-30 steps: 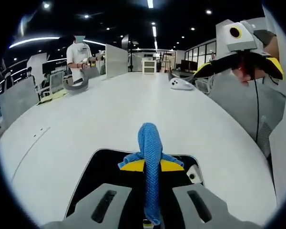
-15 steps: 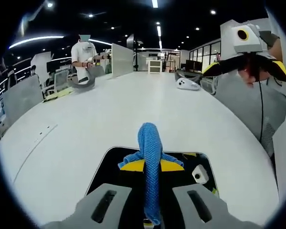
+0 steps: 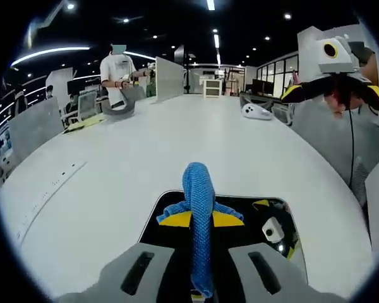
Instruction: Wipe the mirror surface with the cleaning cloth until all visible marks leave the cleaned area.
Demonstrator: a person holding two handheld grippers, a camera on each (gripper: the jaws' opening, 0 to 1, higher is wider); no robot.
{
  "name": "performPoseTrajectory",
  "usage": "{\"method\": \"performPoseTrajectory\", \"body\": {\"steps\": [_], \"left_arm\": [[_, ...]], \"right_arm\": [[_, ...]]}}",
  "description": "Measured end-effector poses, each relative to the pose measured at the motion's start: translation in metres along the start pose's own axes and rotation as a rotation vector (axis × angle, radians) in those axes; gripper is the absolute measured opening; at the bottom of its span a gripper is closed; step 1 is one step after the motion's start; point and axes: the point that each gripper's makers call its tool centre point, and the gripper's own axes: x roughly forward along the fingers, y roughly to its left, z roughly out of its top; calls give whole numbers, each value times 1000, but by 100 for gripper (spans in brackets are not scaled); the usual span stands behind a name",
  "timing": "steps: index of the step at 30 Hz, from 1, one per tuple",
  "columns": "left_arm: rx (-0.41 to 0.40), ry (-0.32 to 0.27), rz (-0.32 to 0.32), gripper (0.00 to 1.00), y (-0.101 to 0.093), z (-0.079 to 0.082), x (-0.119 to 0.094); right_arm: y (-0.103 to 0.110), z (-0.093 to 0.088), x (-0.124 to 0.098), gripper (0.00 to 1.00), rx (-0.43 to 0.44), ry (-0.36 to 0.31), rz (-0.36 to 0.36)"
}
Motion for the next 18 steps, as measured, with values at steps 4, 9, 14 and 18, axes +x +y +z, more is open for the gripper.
{"method": "performPoseTrajectory", "body": {"steps": [4, 9, 14, 18], "left_arm": [[2, 3, 8, 7, 6, -1, -2], [-8, 9, 24, 7, 14, -2, -4], [-10, 17, 38, 7, 20, -3, -5], [-11, 23, 47, 7, 24, -3, -7]], "right_arm": [[1, -1, 0, 100, 4, 4, 4], [-2, -4, -1, 100, 20, 5, 1], [-3, -2, -2, 100, 25, -1, -1], [-3, 1, -2, 100, 17, -10, -3]]}}
